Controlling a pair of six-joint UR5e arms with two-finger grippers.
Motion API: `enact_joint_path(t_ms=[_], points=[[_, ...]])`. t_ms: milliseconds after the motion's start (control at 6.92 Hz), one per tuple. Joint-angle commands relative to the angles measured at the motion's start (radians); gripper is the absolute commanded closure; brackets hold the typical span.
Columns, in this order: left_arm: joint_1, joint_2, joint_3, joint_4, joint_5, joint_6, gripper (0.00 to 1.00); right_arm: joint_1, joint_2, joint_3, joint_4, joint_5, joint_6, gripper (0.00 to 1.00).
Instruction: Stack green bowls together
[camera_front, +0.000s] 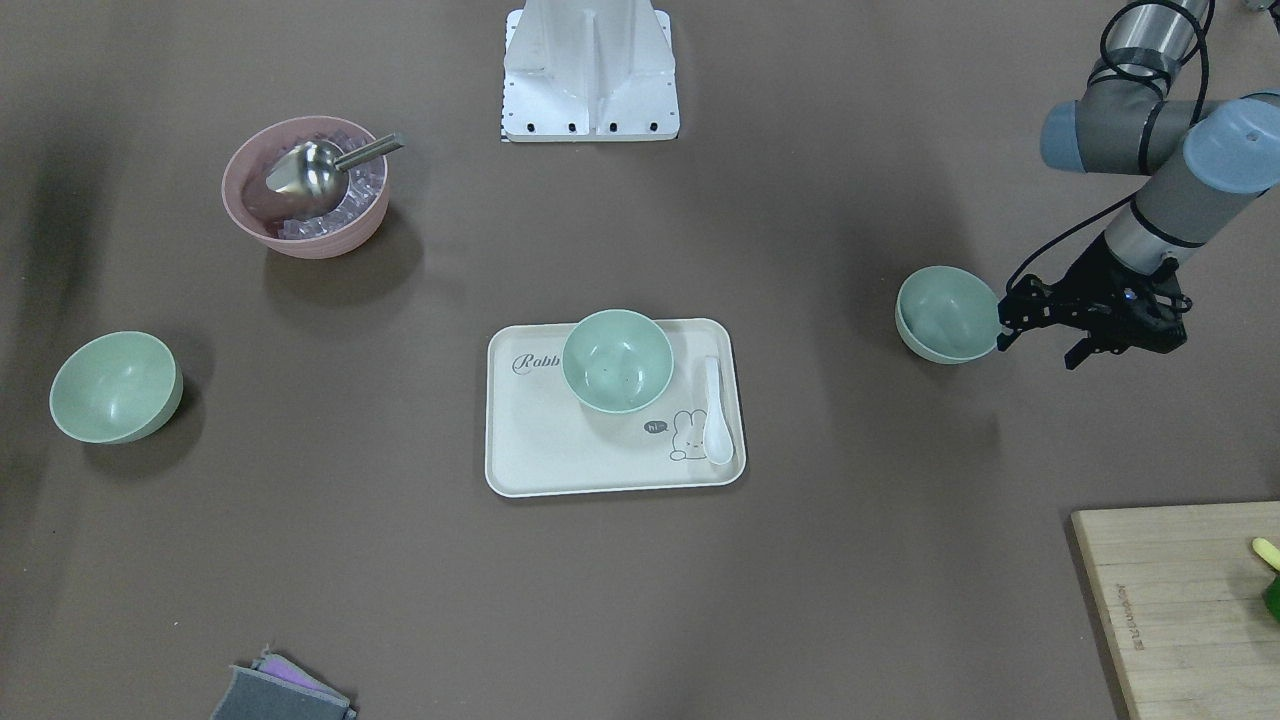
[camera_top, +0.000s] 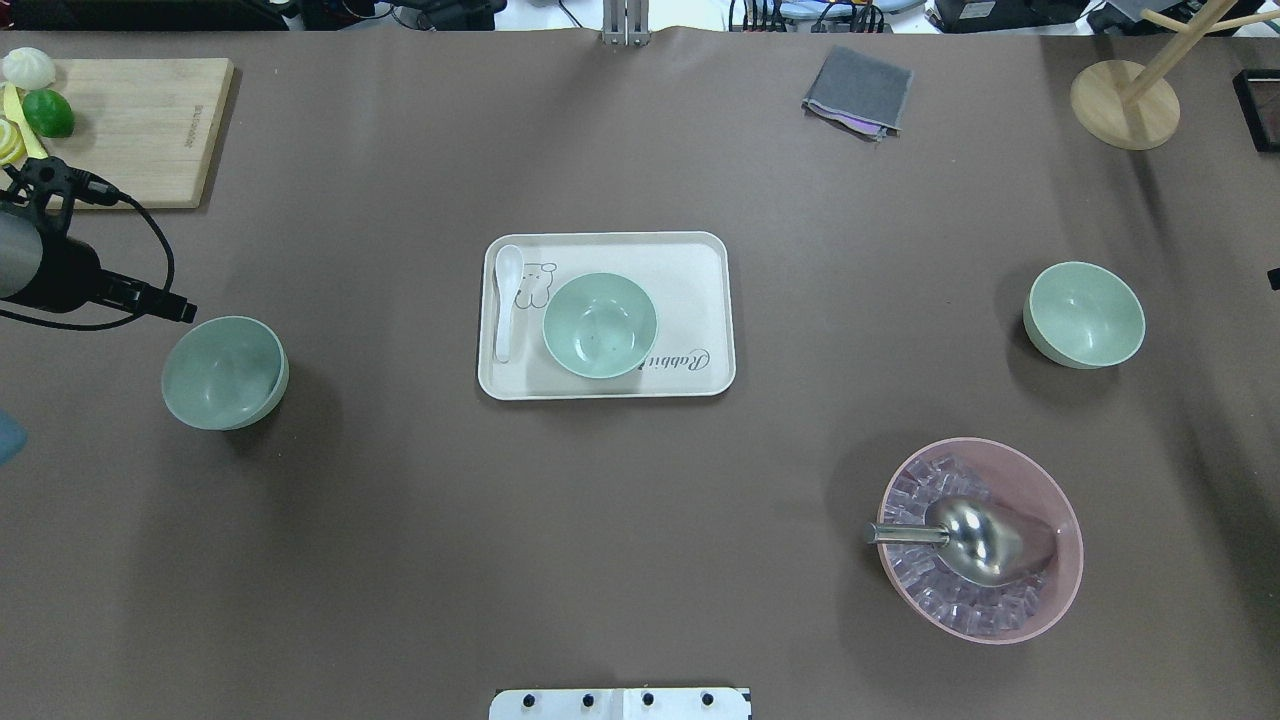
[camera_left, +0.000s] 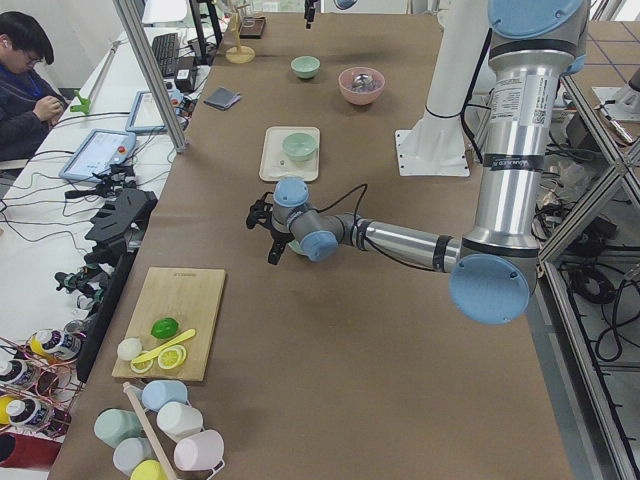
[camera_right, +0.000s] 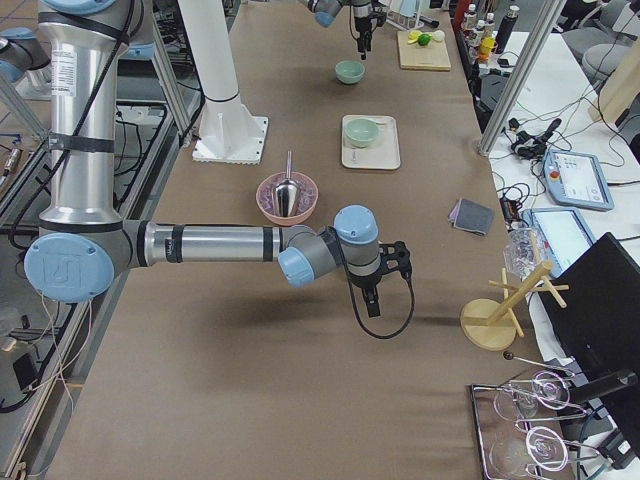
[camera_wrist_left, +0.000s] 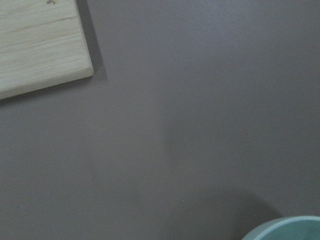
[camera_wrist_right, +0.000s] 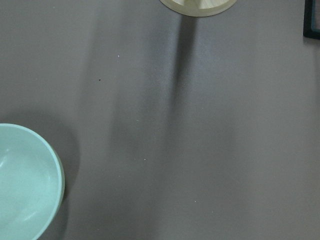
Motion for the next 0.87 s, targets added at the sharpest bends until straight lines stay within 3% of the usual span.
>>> enact_joint_path(t_ms=[0,289,723], points=[[0.045,0.006,-0.017,-0.003,0.003,-0.004,0.37,-0.003,-0.001,0.0,0.001,-0.005,0.003,0.0],[0.087,0.011,-0.027,-0.003,0.004,0.004,0.45,-0.002,-0.001,0.0,0.001,-0.005,0.003,0.0],[0.09,0.028,-0.032,-0.003,0.004,0.012,0.85,-0.003,-0.001,0.003,0.001,-0.004,0.003,0.0]])
